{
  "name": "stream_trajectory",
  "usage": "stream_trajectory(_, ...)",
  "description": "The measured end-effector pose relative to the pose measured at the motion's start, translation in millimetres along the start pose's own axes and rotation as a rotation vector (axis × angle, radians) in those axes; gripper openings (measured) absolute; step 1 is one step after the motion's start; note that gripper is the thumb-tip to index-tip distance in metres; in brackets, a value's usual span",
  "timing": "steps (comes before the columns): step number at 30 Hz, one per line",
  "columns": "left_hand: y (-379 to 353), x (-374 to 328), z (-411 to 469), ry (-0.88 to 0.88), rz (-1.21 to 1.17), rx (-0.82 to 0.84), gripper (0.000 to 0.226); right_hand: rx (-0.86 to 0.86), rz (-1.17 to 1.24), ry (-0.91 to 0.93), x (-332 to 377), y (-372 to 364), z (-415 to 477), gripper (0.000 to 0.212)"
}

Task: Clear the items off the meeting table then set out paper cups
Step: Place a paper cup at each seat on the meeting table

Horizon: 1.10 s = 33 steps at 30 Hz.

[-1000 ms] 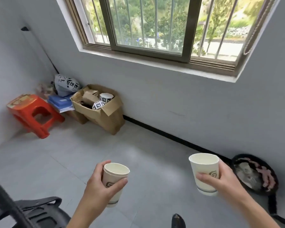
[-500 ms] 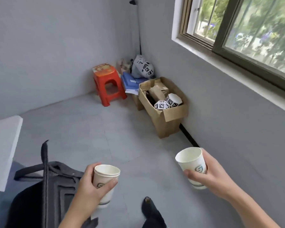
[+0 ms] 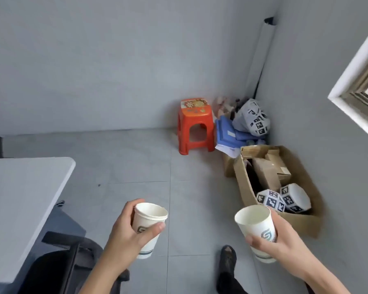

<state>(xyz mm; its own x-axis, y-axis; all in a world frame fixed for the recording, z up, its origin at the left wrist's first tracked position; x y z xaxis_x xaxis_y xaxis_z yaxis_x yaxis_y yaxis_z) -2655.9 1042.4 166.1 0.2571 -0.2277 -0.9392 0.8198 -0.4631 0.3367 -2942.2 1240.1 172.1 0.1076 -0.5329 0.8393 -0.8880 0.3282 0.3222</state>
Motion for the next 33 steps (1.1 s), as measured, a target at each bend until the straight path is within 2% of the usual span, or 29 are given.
stream_trajectory(3, 6.9, 13.5, 51.6, 0.044, 0.016, -0.128, 0.075, 0.066, -0.052, 0.040, 28.0, 11.2, 92.0, 0.055)
stream_trajectory(7, 15.6, 12.0, 117.5, 0.068, 0.043, -0.229, 0.067, 0.181, -0.071, 0.078, 91.1, 15.0, 201.6, 0.057)
stream_trajectory(11, 38.5, 14.5, 155.8, 0.135, 0.071, -0.410, 0.068, 0.388, -0.178, 0.131, 167.1, -9.6, 294.5, 0.046)
stream_trajectory(16, 74.3, 40.6, 159.6, 0.282, 0.067, -0.656, 0.062, 0.586, -0.334, 0.207, 236.9, -82.5, 379.5, 0.048)
stream_trajectory(20, 118.0, 77.6, 182.9, 0.356, 0.062, -0.816, 0.069, 0.709, -0.394, 0.242, 273.2, -159.3, 430.3, 0.054)
stream_trajectory(28, 247.9, 109.5, 278.0, 0.341, 0.075, -0.902, 0.067, 0.826, -0.502, 0.316, 378.8, -288.6, 501.6, 0.059)
stream_trajectory(33, 311.6, 120.9, 288.8, 0.373, 0.089, -1.006, 0.070, 0.908, -0.541, 0.314, 425.8, -367.3, 540.7, 0.066)
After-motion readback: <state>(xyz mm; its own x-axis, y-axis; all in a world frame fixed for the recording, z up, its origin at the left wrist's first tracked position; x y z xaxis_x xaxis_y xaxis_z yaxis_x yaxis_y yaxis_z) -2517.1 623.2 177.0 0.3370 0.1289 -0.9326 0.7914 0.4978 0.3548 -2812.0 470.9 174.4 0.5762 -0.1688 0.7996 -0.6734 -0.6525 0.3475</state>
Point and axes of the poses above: each hand's wrist, its own z-axis towards the middle knuckle, its own y-axis out of the back of the hand, x = y × z, the point moved 1 cm from there along z, towards the middle knuckle, and after that the axes turned 15 degrees about -y, right-handed, at the moved point
